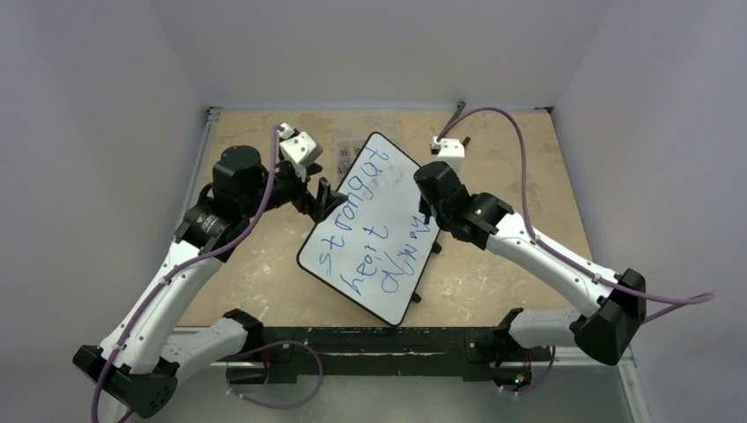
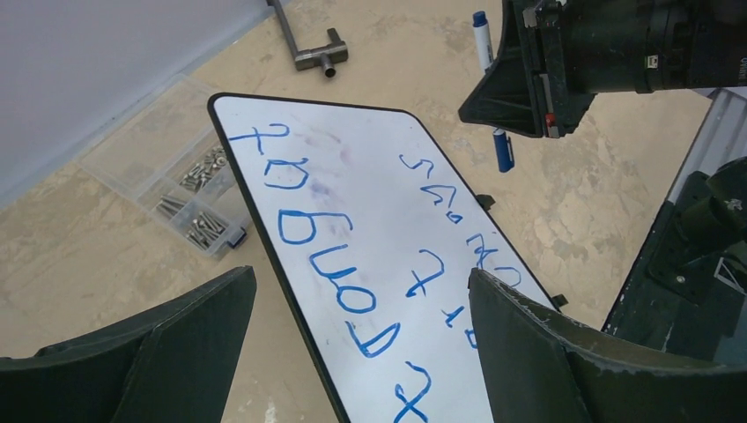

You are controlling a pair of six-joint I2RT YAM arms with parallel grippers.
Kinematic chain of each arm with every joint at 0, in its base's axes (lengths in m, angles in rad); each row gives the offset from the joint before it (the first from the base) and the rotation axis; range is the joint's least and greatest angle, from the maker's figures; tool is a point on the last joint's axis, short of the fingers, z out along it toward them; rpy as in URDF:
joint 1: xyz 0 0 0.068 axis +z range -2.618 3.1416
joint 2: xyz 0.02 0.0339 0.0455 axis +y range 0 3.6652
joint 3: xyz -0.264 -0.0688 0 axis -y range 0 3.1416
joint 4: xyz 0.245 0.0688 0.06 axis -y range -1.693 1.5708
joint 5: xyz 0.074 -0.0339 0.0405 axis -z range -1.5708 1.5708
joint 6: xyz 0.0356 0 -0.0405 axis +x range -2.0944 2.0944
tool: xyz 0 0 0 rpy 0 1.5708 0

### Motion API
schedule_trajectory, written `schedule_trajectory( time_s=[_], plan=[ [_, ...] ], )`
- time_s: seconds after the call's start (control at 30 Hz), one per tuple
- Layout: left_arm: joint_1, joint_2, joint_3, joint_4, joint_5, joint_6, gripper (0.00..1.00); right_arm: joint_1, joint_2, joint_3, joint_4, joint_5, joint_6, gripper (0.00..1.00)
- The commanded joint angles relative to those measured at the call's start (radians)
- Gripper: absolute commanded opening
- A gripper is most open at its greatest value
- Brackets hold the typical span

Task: Write a sentence on the whiteboard
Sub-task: Put down the whiteboard marker at the center of the board.

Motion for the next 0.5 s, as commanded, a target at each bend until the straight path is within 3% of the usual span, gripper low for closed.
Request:
schedule_trajectory(
  time_s=[0.0,0.47],
  plan=[
    [-0.002,-0.017,-0.005,0.029,-0.092,0.010,0.90,-0.088,-0.019,-0.079,-0.017,0.004,0.010,0.00],
    [-0.001,-0.031,-0.009,0.011,-0.277,0.009,0.90,-0.290,-0.017,-0.356,0.159,-0.084,0.035,0.05]
  ],
)
